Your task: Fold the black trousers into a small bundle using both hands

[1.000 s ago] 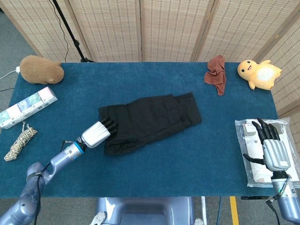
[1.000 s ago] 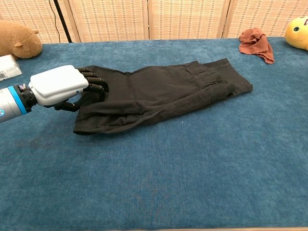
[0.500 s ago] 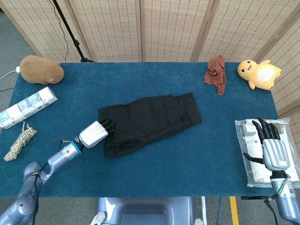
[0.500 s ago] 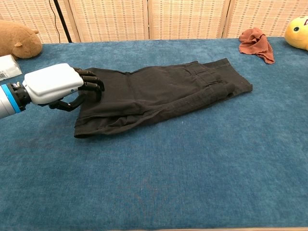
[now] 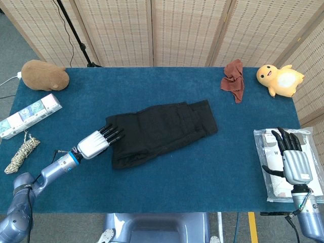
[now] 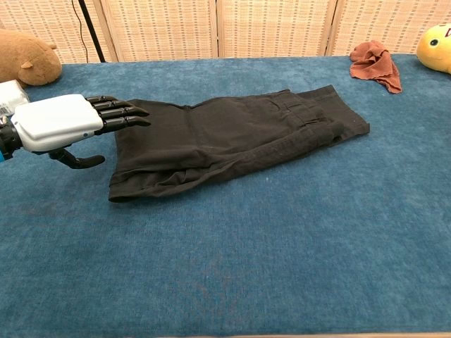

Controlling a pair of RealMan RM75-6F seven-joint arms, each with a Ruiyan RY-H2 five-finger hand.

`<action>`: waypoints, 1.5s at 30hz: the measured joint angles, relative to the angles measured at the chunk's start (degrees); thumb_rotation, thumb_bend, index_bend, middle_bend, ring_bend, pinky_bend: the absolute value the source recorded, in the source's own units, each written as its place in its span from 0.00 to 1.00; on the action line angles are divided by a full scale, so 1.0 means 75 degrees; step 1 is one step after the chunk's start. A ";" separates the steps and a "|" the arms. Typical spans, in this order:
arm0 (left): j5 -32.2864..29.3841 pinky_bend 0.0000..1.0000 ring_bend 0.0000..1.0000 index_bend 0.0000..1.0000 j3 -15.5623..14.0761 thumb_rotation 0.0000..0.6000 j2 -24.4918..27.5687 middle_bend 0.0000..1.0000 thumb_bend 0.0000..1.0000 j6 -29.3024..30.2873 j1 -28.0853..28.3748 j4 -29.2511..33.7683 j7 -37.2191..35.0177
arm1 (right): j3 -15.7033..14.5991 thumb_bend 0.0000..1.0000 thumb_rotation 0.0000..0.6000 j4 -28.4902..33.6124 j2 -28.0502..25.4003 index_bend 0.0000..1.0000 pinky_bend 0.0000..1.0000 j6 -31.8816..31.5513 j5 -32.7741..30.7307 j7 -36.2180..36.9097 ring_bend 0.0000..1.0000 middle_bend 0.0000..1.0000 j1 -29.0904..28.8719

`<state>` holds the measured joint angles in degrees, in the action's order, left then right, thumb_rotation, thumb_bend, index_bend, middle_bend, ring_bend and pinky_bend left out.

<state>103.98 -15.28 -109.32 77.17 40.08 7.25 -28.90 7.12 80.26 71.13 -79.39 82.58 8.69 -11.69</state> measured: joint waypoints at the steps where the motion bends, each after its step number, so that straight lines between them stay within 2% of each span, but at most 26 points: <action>1: -0.0002 0.10 0.00 0.00 -0.0001 1.00 0.0001 0.00 0.40 -0.0048 -0.0009 -0.0003 0.0012 | 0.0000 0.00 1.00 0.0014 -0.0003 0.00 0.00 0.0000 0.0006 0.0003 0.00 0.00 -0.0002; 25: -0.0398 0.10 0.00 0.02 0.0376 1.00 -0.0591 0.00 0.32 -0.1059 0.0261 -0.0155 0.0788 | 0.0010 0.00 1.00 0.0041 -0.0029 0.00 0.00 -0.0030 0.0000 0.0033 0.00 0.00 0.0021; 29: -0.0464 0.12 0.06 0.14 0.0447 1.00 -0.0642 0.03 0.34 -0.1052 0.0300 -0.0172 0.0831 | -0.0002 0.00 1.00 0.0057 -0.0035 0.00 0.00 -0.0034 0.0026 0.0055 0.00 0.00 0.0021; 36: -0.0535 0.22 0.26 0.42 0.0524 1.00 -0.0780 0.26 0.39 -0.1031 0.0337 -0.0221 0.1184 | -0.0013 0.00 1.00 0.0106 -0.0065 0.00 0.00 -0.0091 0.0084 0.0074 0.00 0.00 0.0034; 39: -0.0604 0.25 0.31 0.49 0.0597 1.00 -0.0869 0.32 0.41 -0.1017 0.0364 -0.0231 0.1362 | -0.0012 0.00 1.00 0.0117 -0.0076 0.00 0.00 -0.0117 0.0096 0.0092 0.00 0.00 0.0047; 45: -0.0655 0.29 0.35 0.57 0.0652 1.00 -0.0880 0.39 0.47 -0.0909 0.0391 -0.0216 0.1433 | -0.0011 0.00 1.00 0.0144 -0.0093 0.00 0.00 -0.0149 0.0117 0.0108 0.00 0.00 0.0057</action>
<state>99.07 -10.39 -115.92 70.36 43.01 5.63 -18.15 7.03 81.34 70.44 -80.50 83.46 9.50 -11.26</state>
